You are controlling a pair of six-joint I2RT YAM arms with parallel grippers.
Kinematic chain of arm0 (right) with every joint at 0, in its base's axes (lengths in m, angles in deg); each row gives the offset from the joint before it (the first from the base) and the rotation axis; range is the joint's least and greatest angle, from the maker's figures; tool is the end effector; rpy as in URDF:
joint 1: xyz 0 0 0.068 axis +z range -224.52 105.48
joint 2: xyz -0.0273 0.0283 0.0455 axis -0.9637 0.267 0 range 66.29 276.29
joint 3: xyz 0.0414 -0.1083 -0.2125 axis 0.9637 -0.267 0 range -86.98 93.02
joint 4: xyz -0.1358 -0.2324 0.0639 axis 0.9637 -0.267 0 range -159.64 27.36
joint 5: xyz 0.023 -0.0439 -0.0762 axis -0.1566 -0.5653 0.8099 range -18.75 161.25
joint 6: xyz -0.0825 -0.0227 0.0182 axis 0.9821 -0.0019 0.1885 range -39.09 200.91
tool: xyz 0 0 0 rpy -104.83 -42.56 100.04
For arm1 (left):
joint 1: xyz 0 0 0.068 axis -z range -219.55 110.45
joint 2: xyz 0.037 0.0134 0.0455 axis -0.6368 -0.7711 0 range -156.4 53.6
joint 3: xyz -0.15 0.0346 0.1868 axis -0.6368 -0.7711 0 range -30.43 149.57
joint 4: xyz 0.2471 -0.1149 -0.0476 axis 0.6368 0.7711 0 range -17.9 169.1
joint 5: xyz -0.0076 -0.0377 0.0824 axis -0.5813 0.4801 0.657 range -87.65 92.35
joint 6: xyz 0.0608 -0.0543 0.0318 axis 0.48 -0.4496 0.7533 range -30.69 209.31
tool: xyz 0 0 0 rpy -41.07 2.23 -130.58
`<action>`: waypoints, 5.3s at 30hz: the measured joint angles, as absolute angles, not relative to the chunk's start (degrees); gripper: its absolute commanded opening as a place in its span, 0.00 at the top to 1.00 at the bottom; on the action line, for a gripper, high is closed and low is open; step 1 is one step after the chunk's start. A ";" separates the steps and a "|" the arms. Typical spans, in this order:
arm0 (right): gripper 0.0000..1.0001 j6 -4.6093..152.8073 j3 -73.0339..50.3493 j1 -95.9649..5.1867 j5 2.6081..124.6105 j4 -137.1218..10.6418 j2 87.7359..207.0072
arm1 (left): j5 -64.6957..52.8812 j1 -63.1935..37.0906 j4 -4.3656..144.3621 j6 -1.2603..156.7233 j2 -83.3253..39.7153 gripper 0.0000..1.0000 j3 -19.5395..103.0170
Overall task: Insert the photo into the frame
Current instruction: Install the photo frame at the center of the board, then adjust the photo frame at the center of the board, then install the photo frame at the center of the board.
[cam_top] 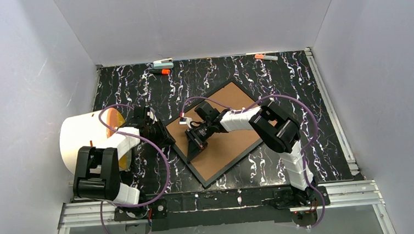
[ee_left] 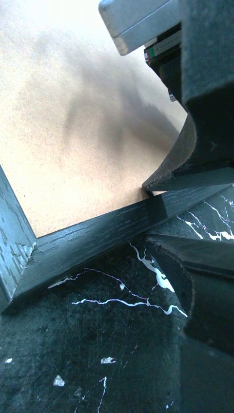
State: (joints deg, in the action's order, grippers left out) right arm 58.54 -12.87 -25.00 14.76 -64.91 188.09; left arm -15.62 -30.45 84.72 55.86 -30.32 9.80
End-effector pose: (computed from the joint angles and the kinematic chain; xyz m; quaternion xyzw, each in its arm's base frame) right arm 0.2349 0.3748 0.0686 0.3517 -0.7666 -0.5370 0.0168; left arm 0.3000 -0.0724 0.0842 -0.1551 0.9336 -0.2432 0.2125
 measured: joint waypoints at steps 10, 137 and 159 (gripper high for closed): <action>0.86 58.35 -13.07 -24.87 12.14 -62.85 187.89 | -15.65 -30.49 84.75 55.88 -30.32 0.67 9.80; 0.12 52.31 -47.05 -65.67 45.27 -91.27 144.24 | -22.57 -24.79 73.45 54.07 -80.50 0.21 71.02; 0.26 47.83 -37.57 -55.93 51.35 -77.96 139.76 | -4.59 -20.57 93.36 64.21 -60.50 0.05 68.59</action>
